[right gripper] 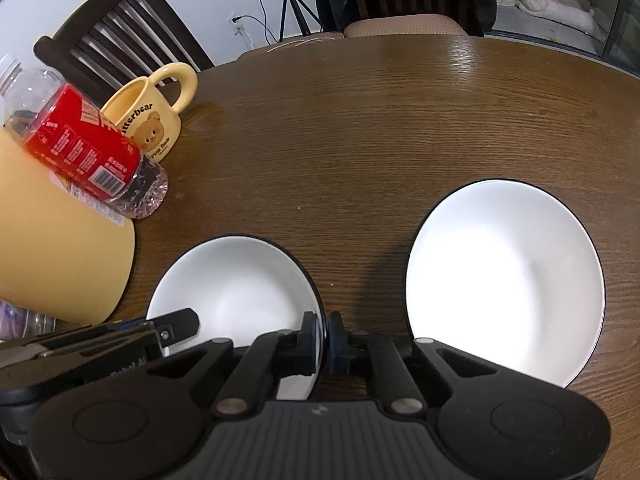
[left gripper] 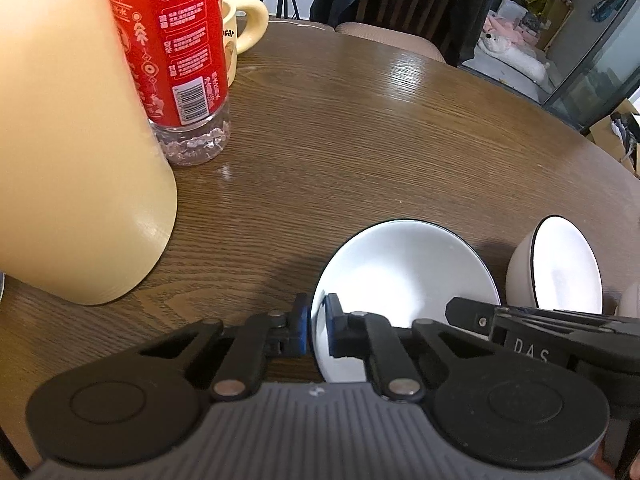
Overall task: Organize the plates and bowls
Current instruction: 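Lift the bowl with the left tool while the right tool lifts its bowl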
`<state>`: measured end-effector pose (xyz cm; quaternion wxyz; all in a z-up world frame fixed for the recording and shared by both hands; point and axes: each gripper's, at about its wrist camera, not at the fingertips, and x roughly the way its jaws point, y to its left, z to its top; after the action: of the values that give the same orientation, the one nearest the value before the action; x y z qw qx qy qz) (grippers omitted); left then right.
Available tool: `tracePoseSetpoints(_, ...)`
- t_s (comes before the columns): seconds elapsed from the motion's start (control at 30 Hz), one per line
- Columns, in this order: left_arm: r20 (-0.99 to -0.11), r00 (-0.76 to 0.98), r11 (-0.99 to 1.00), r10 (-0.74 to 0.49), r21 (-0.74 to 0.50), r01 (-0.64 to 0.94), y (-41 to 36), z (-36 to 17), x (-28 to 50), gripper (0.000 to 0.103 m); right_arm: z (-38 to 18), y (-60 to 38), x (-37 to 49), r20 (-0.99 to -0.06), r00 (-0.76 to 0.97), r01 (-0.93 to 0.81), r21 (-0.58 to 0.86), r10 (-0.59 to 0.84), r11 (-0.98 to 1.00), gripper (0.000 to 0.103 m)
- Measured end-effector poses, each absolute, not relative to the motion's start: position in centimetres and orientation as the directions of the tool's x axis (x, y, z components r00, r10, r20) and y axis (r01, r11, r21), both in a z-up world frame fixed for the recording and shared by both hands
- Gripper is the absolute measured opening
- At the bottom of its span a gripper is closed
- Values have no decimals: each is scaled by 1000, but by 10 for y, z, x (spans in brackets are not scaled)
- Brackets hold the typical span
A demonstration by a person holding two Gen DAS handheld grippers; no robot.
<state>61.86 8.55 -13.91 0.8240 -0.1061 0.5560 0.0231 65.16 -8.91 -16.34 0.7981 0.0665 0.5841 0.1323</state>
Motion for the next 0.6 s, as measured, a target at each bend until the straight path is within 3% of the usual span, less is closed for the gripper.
tracePoseSetpoints(0.6, -917, 390, 978, -81, -149, -146, 85, -136, 616, 9, -160, -90, 646, -911, 301, -103, 264, 283, 959, 6)
